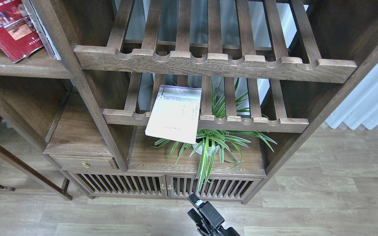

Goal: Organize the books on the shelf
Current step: 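Place the red book on the side shelf stack with the left gripper, then withdraw the left arm and bring the right gripper up toward the shelf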

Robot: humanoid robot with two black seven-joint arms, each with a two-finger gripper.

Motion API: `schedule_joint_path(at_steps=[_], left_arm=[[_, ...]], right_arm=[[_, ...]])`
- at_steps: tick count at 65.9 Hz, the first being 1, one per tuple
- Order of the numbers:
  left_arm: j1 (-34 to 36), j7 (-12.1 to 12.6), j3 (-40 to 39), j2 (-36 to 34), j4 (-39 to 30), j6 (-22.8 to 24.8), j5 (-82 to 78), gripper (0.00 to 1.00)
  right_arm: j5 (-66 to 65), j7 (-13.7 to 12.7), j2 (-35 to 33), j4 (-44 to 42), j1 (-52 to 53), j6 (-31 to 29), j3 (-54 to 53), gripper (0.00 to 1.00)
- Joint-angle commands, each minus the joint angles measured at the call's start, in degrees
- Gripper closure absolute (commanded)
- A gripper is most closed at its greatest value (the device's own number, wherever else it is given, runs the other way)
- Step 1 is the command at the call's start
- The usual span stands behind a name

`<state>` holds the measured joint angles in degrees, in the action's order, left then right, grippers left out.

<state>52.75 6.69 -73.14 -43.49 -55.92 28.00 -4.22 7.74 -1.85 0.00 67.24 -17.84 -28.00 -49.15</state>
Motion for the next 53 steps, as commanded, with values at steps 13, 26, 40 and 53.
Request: schedule_joint_path(at_steps=[13,26,40,53], left_arm=[[-12.7,-0.2,-2.5,-6.4,-8.9,0.0,7.4,0.53],[-28.5,-0.4,-11.0,-6.5,-15.0,0.0,9.1,0.52],[-38.2,-0.4,-15.7,-3.5,-16.2,0.0,9.9,0.51],[-44.7,-0.4,-17.2,-1.5,-18.4,0.0,10.1,0.46]], right_arm=[[0.0,0.1,0.0,0.0,0.0,0.0,-0.2,0.01],[0.3,0.4,0.0,0.0,0.0,0.0,-0.1,0.01],[0.3,0.7,0.0,0.0,0.0,0.0,-0.1,0.01],[0.3,0.7,0.0,0.0,0.0,0.0,0.0,0.01]])
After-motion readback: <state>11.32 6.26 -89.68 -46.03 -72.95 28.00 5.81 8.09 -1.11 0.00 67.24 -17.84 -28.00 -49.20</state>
